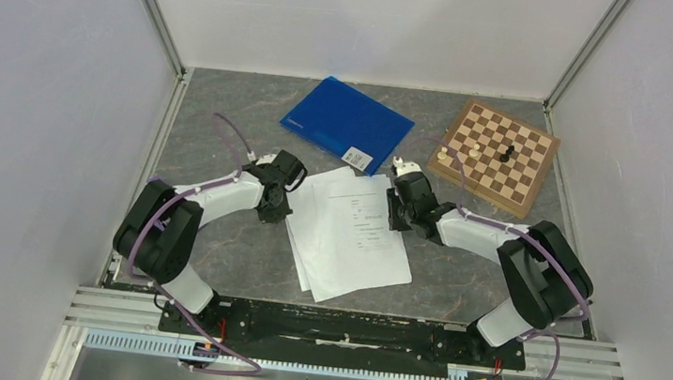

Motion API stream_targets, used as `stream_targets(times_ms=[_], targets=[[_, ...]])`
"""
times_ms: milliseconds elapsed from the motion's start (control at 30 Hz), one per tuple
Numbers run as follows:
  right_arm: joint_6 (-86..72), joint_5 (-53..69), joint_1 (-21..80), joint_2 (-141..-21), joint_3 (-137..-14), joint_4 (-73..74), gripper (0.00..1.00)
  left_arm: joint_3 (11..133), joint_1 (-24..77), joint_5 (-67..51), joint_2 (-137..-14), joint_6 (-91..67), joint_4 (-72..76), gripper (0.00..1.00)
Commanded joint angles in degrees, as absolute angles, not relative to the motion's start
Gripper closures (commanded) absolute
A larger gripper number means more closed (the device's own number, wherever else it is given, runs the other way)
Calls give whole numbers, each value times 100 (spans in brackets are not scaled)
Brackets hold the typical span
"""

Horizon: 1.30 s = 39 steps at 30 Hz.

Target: Put the files into the folder

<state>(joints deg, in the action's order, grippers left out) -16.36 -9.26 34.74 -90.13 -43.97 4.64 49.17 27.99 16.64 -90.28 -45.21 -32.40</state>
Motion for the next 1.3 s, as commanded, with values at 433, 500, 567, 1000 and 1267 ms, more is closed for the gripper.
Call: stream_targets(times_ms=[433, 500, 567, 1000, 1267], targets=[[-2260, -788, 3514, -7931, -2941, -183, 73, 5664, 4115, 1615, -10264, -4839, -3100, 98], [-2284, -992, 3516, -7725, -2871, -17, 73, 5772, 4258, 1527, -10328, -4914, -3077, 98], [-2311, -1186, 3499, -7561, -2807, 195, 73, 5920, 4396, 1455, -10422, -4986, -3070, 98], [-2333, -1630, 2790, -7120, -2401, 803, 73, 7157, 4997, 996, -11349, -5321, -2978, 98], [-2259, -1797, 2174, -7018, -2409, 1095, 73, 8305, 5259, 705, -12112, -5309, -3081, 98]])
